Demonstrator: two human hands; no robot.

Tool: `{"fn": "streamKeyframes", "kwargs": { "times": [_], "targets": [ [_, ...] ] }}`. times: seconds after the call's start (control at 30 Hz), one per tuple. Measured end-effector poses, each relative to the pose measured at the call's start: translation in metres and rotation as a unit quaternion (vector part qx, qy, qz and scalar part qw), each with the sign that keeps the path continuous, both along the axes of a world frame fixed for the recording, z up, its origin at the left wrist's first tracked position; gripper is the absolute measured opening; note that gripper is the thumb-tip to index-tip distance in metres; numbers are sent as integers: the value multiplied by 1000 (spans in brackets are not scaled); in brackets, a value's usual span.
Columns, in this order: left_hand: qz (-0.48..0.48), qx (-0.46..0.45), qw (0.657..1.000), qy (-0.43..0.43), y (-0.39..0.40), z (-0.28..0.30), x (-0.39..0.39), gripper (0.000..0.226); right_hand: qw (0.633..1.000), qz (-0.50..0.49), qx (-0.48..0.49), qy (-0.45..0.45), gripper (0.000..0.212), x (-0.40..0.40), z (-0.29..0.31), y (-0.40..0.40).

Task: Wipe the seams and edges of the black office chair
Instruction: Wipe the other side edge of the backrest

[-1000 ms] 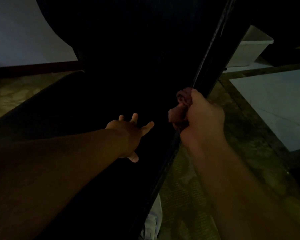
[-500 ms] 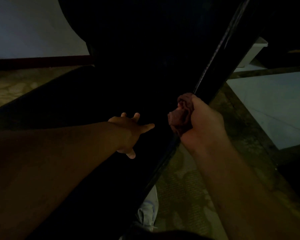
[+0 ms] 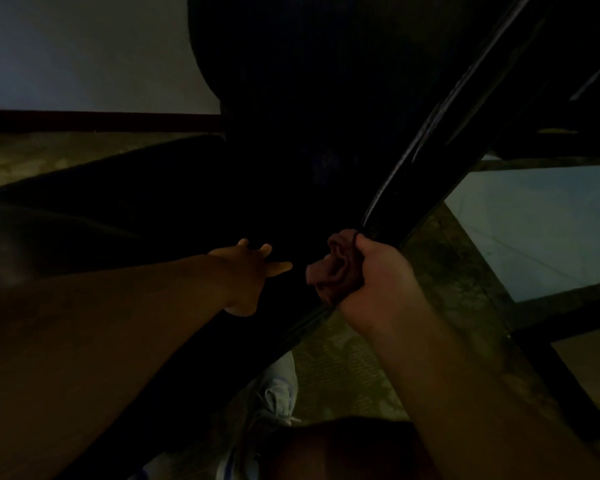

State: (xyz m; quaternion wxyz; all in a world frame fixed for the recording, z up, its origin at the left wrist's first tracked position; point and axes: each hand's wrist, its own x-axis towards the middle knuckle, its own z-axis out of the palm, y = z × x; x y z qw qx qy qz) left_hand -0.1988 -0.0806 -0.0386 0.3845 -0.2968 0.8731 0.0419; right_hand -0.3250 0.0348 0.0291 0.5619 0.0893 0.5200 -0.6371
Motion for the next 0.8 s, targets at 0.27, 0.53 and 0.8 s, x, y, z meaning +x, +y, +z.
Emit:
{"fn": "streamKeyframes", "kwargs": {
  "times": [0.27, 0.53, 0.8],
  "targets": [
    [126, 95, 961, 227, 48, 23, 41, 59, 992, 82, 58, 82, 22, 21, 1, 49],
    [489, 373, 546, 569, 168, 52, 53, 34, 984, 110, 57, 125, 14, 64, 1, 84],
    [513, 240, 543, 621, 189, 63, 83, 21, 916, 132, 64, 373, 15, 93, 11, 133]
  ]
}}
